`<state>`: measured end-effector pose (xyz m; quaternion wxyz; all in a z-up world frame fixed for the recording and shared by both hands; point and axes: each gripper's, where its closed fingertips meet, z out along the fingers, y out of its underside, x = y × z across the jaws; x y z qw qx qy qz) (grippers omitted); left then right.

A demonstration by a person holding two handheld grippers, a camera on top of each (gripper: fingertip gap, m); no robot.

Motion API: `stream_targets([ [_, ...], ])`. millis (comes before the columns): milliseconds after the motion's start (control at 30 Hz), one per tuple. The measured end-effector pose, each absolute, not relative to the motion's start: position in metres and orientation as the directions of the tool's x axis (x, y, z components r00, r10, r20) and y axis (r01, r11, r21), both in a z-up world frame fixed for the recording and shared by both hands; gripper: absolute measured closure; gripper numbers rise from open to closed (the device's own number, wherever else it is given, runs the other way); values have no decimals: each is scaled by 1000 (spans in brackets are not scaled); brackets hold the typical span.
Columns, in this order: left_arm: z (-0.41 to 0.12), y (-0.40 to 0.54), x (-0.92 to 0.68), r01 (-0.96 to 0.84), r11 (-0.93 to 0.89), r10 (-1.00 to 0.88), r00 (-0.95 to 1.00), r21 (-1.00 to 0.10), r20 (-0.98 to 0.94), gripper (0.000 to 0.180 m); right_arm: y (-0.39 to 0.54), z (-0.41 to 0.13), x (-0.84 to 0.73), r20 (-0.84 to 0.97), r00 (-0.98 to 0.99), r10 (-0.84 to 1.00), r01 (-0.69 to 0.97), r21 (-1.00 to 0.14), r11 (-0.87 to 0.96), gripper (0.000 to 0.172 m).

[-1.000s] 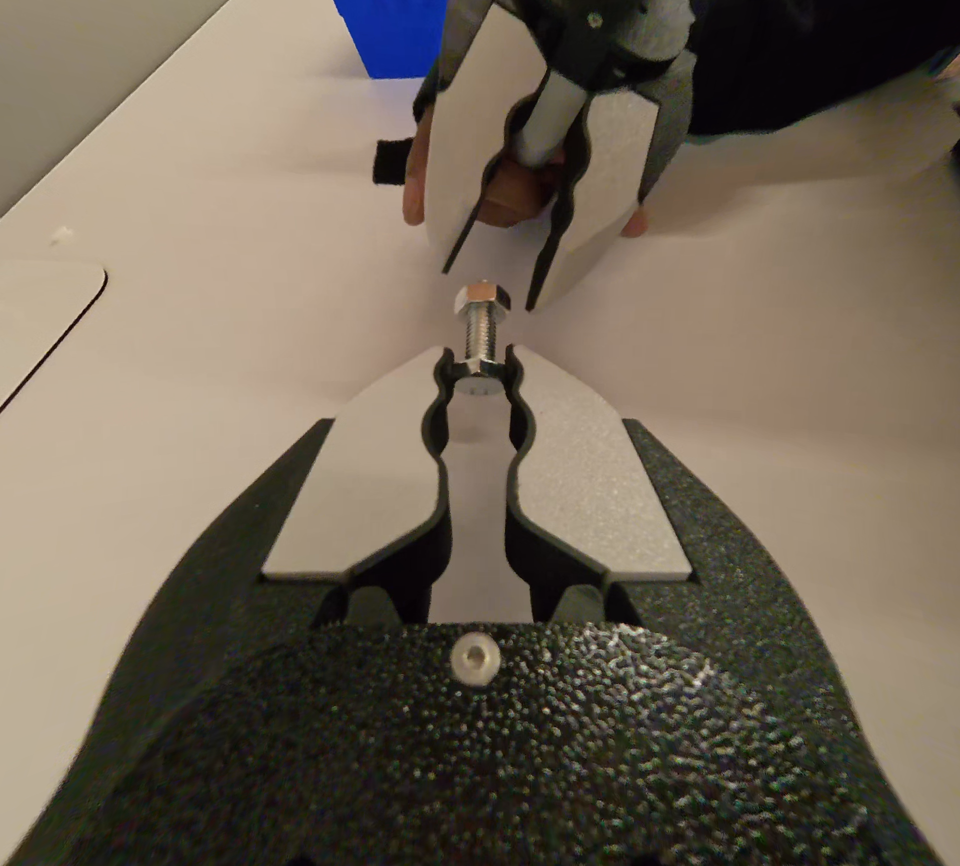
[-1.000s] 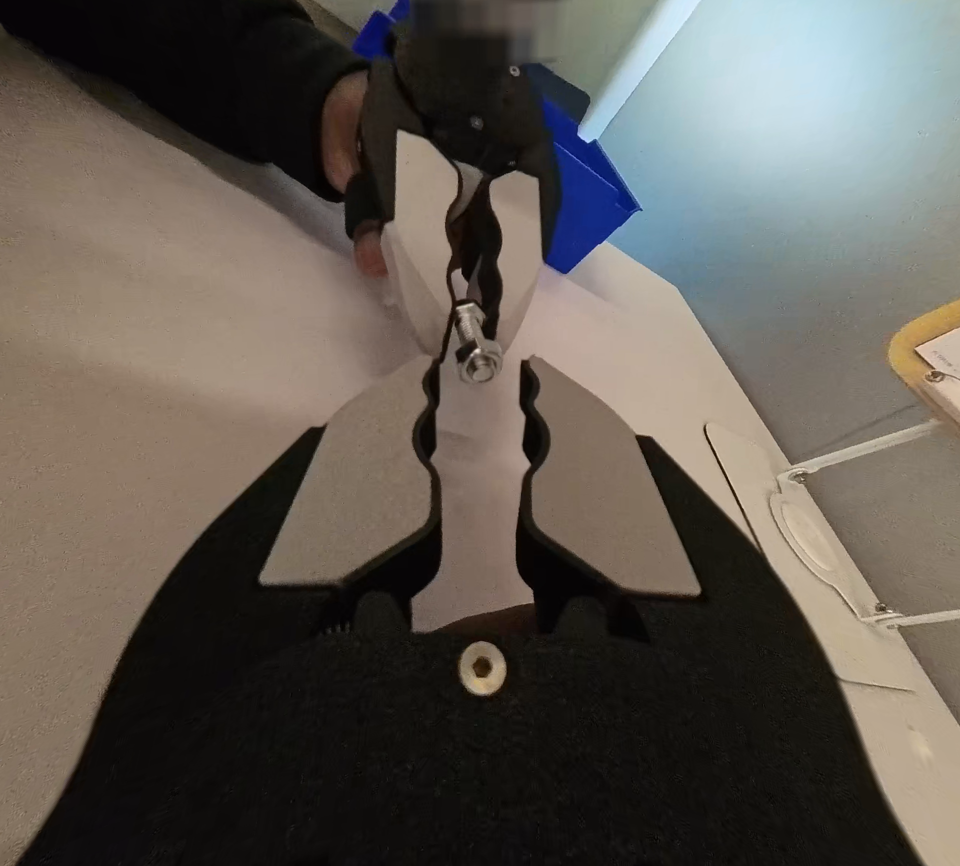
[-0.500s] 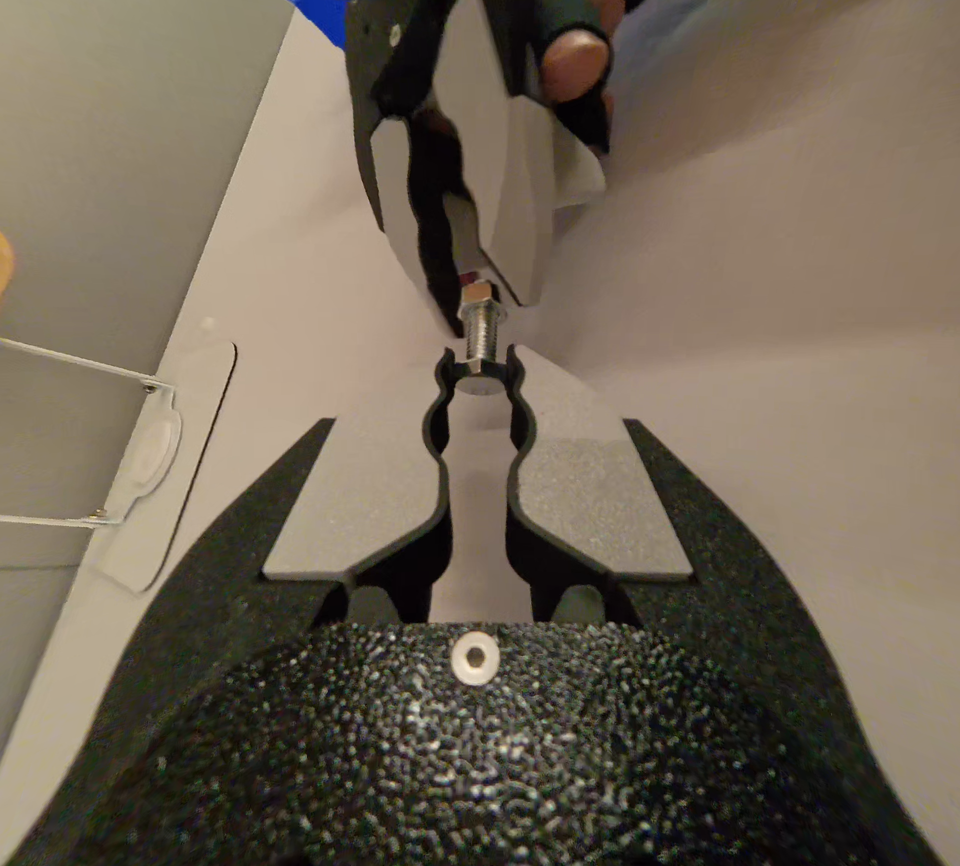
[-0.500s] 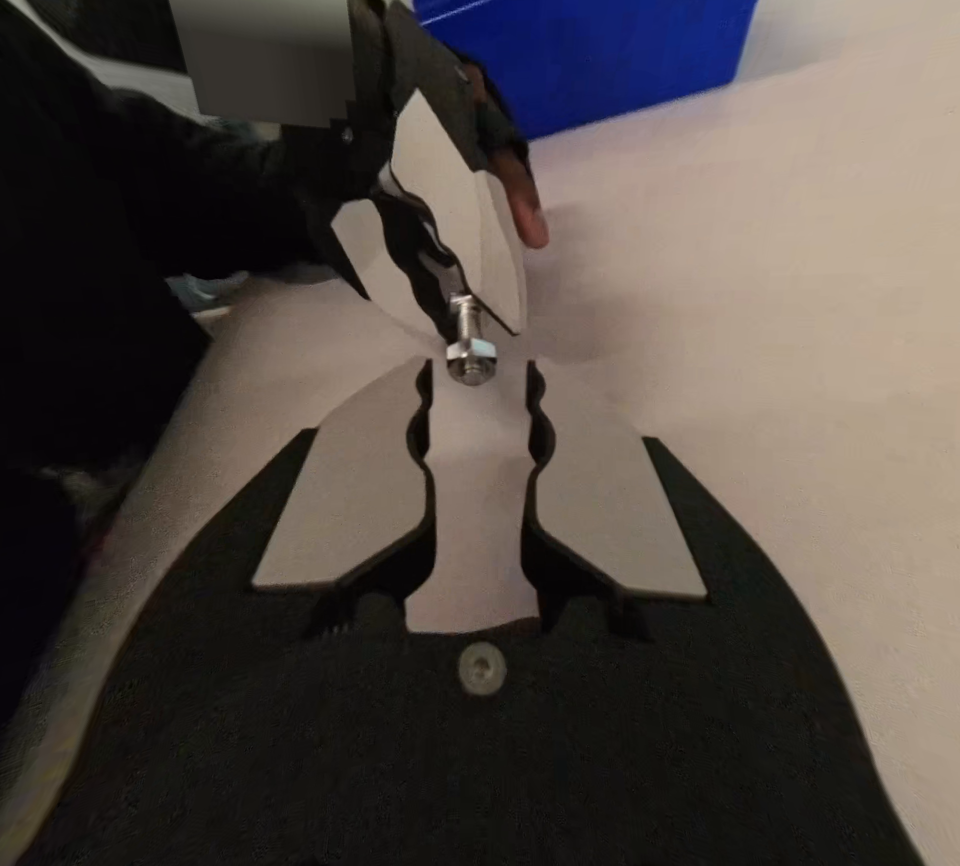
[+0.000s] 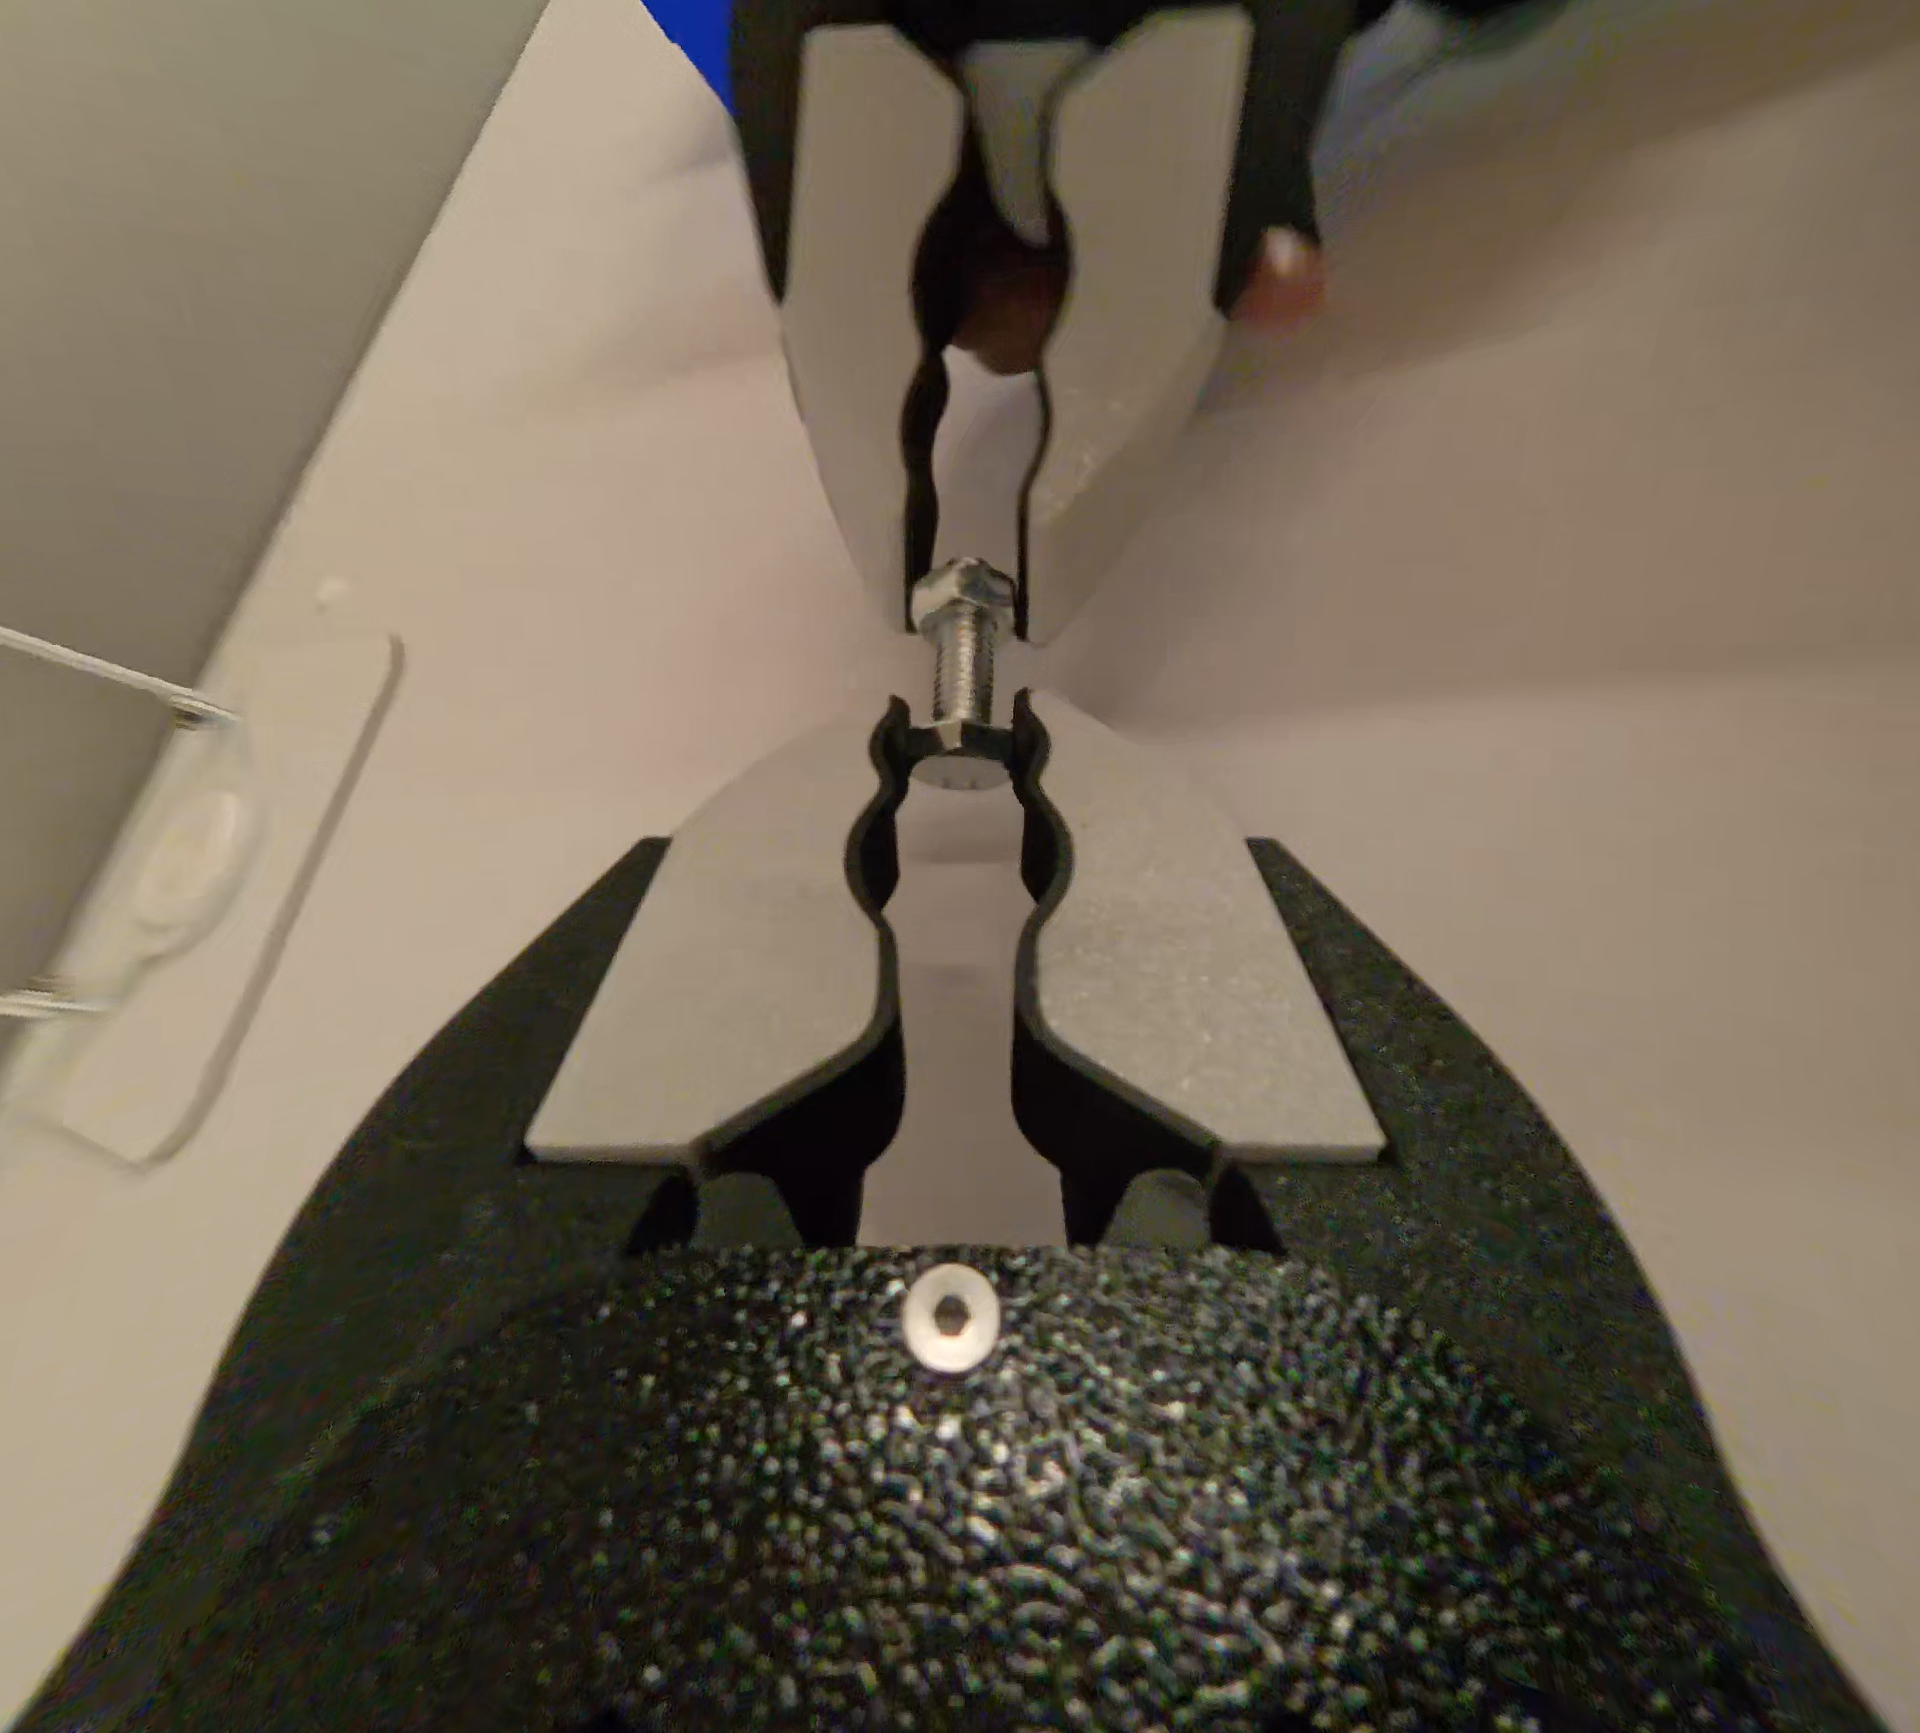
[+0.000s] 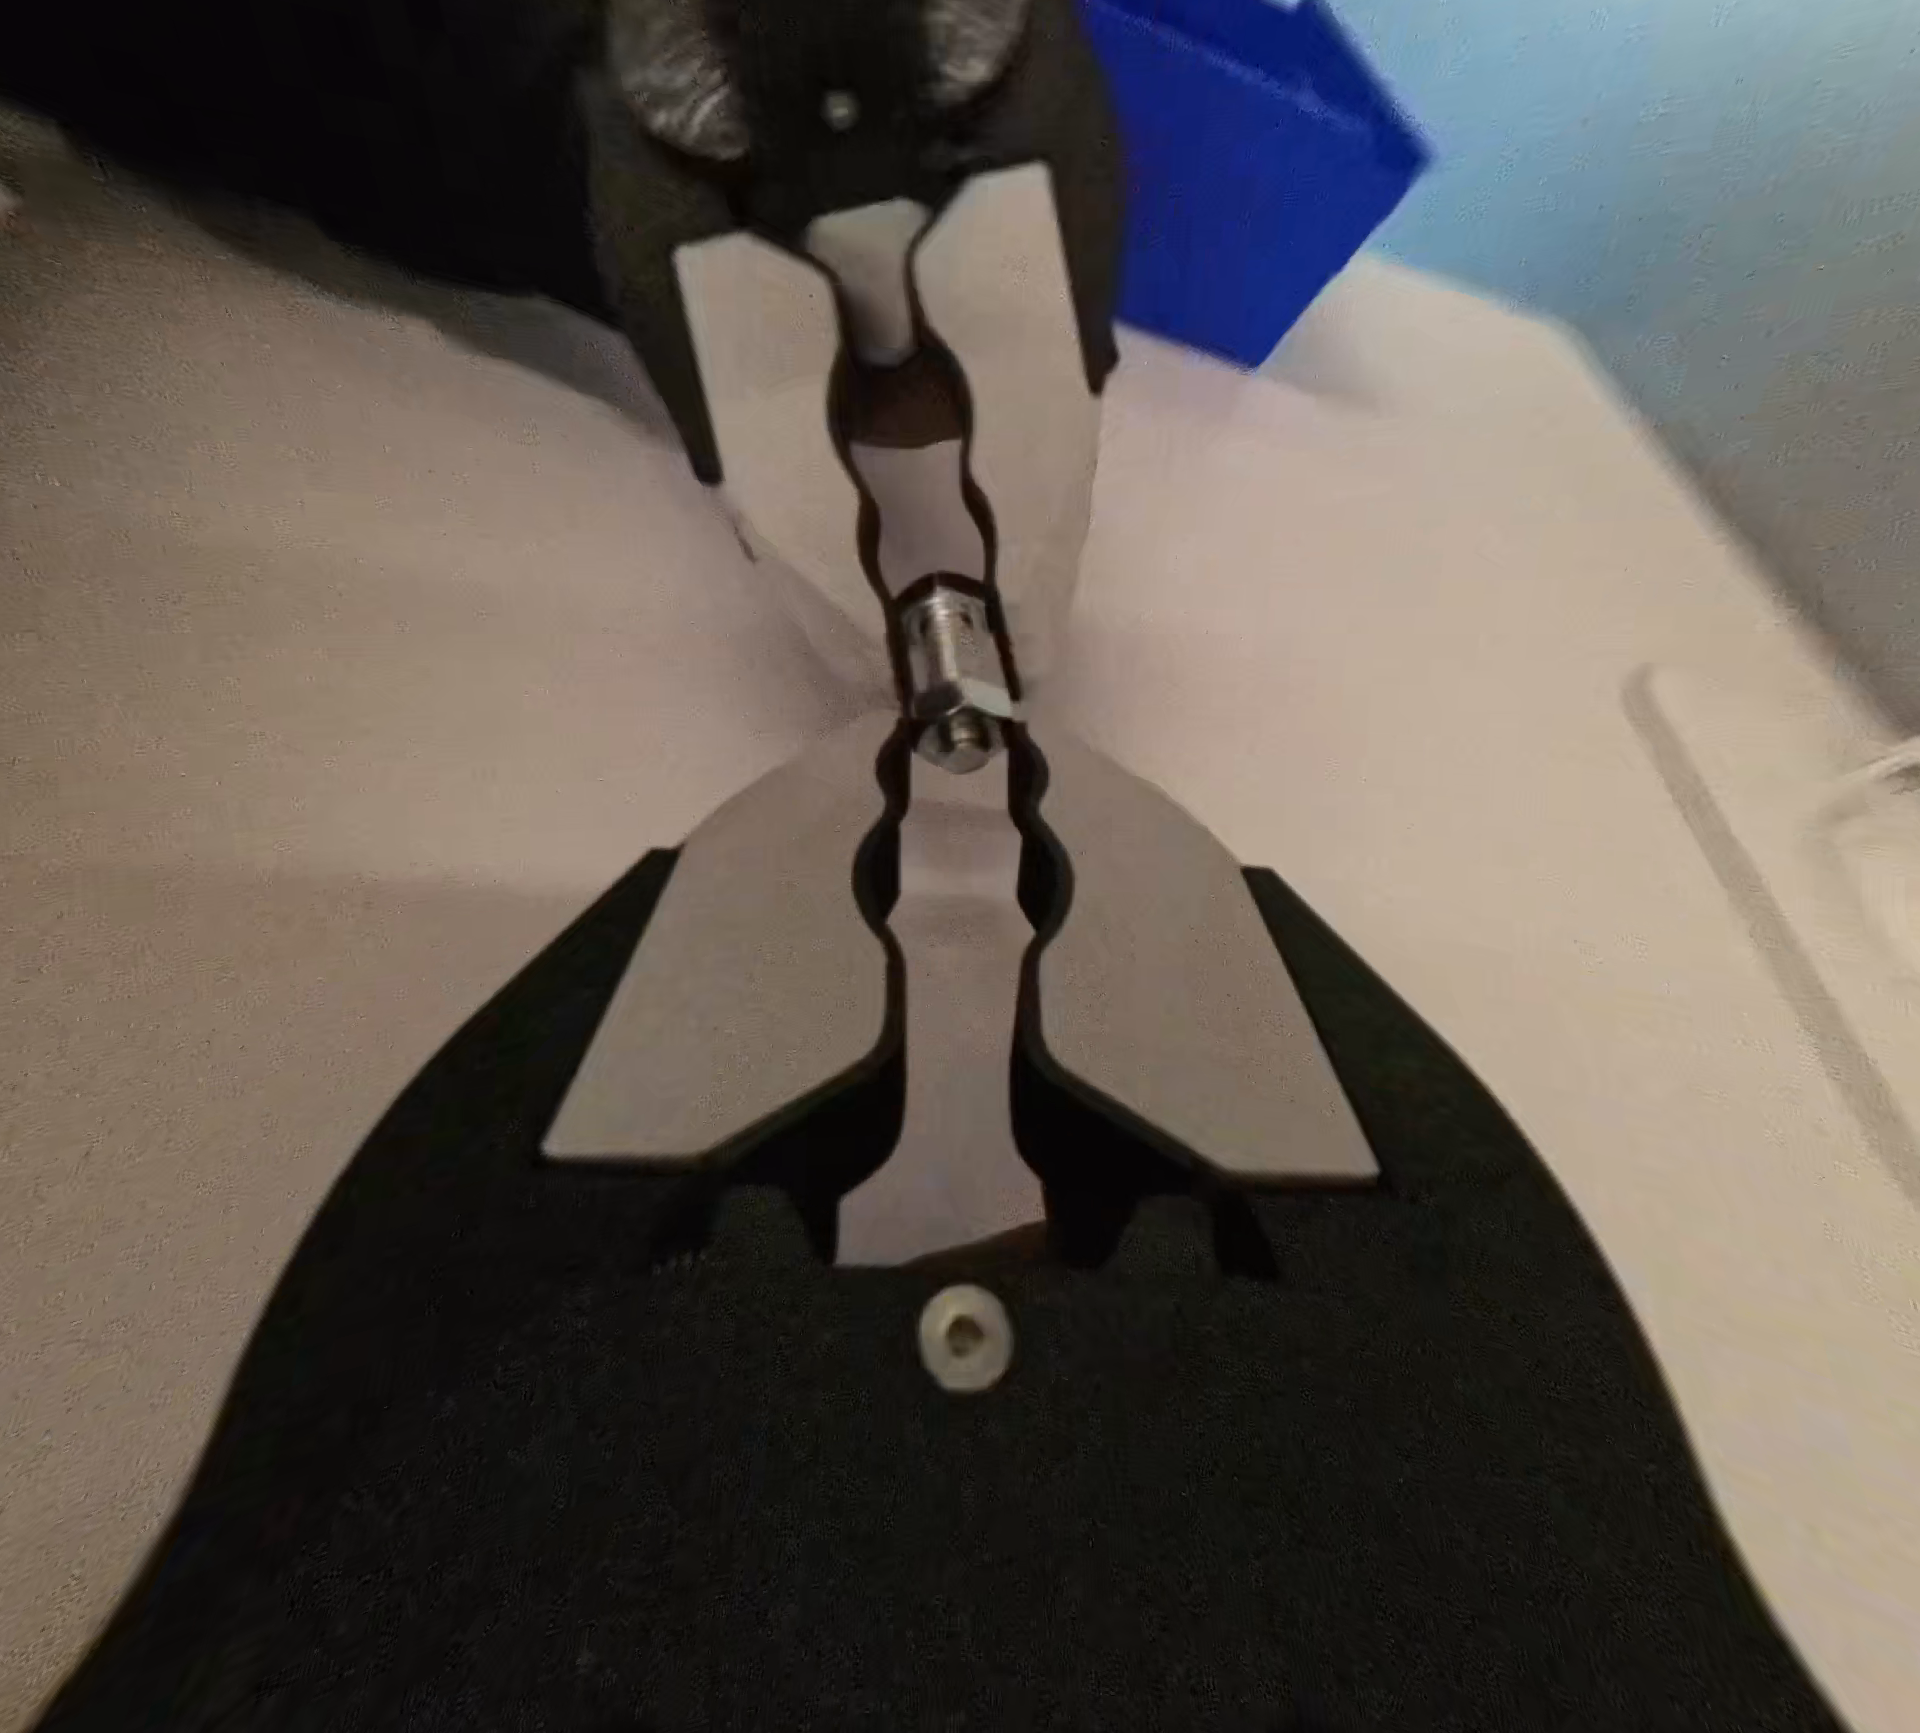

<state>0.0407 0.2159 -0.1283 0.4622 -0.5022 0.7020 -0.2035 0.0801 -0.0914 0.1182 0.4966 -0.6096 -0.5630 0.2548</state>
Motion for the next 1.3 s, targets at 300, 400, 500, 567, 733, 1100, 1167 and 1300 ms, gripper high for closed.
stream_targets([
  [300, -112, 225, 39, -465, 389, -896, 12, -796, -445, 162, -77, 126, 90, 188, 302, 935, 310, -947, 91, 129],
  [400, -110, 226, 37, -435, 303, -938, 19, -848, -345, 162, -81, 127, 88, 399, 281, 873, 349, -890, 294, 125],
  [500, -114, 219, 40, -441, 291, -949, -18, -849, -315, 162, -85, 128, 83, 465, 275, 841, 361, -861, 358, 149],
  [567, -117, 219, 41, -458, 322, -936, -22, -828, -352, 162, -85, 124, 83, 443, 261, 858, 391, -861, 325, 162],
  [733, -118, 220, 40, -496, 474, -849, -38, -728, -527, 162, -89, 117, 82, 164, 251, 954, 366, -928, 63, 172],
  [1100, -119, 218, 39, -487, 379, -911, -43, -787, -411, 162, -87, 118, 83, 492, 224, 841, 441, -821, 363, 129],
  [1167, -121, 216, 40, -487, 360, -923, -60, -796, -381, 162, -89, 124, 80, 534, 232, 813, 424, -808, 409, 137],
  [1300, -125, 215, 41, -500, 377, -915, -72, -780, -396, 162, -91, 119, 77, 450, 229, 863, 424, -844, 327, 152],
])
